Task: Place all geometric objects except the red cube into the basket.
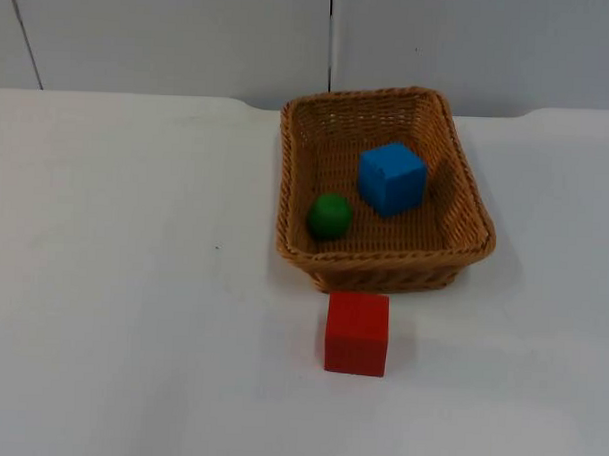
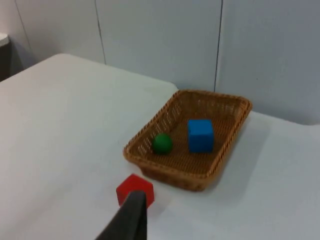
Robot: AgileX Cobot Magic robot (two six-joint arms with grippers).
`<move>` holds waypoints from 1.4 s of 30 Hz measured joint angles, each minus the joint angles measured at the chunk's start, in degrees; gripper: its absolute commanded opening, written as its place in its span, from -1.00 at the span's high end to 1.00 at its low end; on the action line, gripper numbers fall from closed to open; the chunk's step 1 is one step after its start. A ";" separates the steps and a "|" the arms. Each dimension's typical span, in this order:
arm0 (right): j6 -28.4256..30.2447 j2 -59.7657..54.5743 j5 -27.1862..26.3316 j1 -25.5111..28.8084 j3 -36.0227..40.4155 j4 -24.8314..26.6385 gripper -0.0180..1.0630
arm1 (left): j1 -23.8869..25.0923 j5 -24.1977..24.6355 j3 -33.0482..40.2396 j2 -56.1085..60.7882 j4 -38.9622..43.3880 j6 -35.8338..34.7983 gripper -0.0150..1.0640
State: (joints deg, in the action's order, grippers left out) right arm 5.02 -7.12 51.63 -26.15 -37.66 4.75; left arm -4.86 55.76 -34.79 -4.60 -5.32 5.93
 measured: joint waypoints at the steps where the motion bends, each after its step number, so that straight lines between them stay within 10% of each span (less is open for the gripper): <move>1: -0.49 2.05 1.70 0.00 0.29 0.00 -0.98 | 0.00 0.44 0.00 1.24 0.30 0.00 -0.98; 9: -2.54 7.00 11.39 -0.51 2.11 -1.37 -0.98 | 0.00 1.51 0.91 4.41 1.22 -0.37 -0.98; 42: -5.68 7.00 11.01 -0.51 8.00 -5.82 -0.98 | 0.00 5.66 6.09 4.41 5.32 -4.95 -0.98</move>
State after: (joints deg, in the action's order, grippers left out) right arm -0.66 -0.12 62.64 -26.66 -29.66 -1.07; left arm -4.86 61.42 -28.70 -0.18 0.00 0.98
